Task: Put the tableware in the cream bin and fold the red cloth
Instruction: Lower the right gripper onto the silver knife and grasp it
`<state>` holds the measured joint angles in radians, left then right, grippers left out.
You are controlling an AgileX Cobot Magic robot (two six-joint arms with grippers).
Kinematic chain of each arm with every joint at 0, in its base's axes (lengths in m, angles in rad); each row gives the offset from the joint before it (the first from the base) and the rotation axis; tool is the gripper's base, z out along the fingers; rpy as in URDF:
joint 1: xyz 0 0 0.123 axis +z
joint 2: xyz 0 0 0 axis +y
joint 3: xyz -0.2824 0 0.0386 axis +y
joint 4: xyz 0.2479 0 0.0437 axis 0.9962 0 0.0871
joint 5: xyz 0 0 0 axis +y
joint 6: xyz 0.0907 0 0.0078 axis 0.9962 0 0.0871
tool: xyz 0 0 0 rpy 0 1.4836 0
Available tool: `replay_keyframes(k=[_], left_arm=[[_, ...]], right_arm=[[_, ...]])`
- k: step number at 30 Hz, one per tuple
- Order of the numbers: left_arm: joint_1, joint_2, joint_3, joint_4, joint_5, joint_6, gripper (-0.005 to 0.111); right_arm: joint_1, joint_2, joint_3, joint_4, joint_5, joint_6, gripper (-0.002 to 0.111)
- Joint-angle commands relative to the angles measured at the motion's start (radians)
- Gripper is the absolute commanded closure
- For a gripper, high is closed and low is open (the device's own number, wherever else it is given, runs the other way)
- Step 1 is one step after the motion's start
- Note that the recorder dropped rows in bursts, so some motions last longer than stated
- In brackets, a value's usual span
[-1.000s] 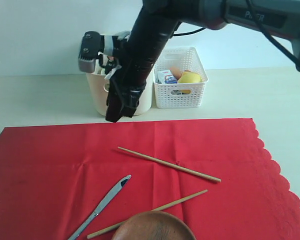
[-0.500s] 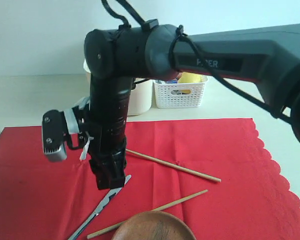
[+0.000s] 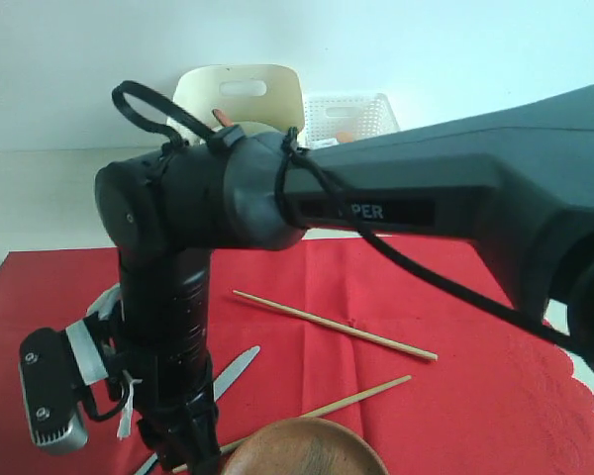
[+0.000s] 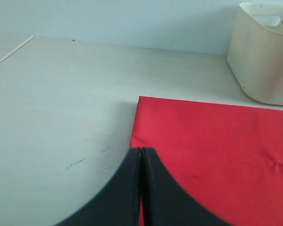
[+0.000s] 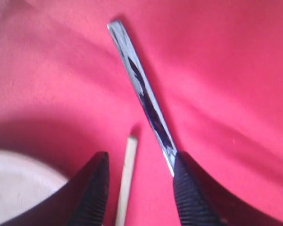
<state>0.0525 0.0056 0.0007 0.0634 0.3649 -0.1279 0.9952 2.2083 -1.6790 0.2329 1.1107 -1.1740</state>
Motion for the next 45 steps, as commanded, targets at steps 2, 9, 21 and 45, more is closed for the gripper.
replay_keyframes(k=[2,9,21,45], left_arm=[[-0.005,-0.006,-0.001,0.006,-0.012,0.000,0.106],[-0.005,-0.006,-0.001,0.006,-0.012,0.000,0.106],[-0.005,-0.006,-0.001,0.006,-0.012,0.000,0.106],[-0.005,-0.006,-0.001,0.006,-0.012,0.000,0.106]], right_arm=[[0.039,-0.008,0.026,0.004,-0.075,-0.031,0.066],[0.046,0.035,0.028,0.026,-0.120,-0.033,0.066],[0.046,0.087,0.028,0.032,-0.198,-0.029,0.068],[0.044,0.033,-0.024,-0.008,-0.199,0.001,0.108]])
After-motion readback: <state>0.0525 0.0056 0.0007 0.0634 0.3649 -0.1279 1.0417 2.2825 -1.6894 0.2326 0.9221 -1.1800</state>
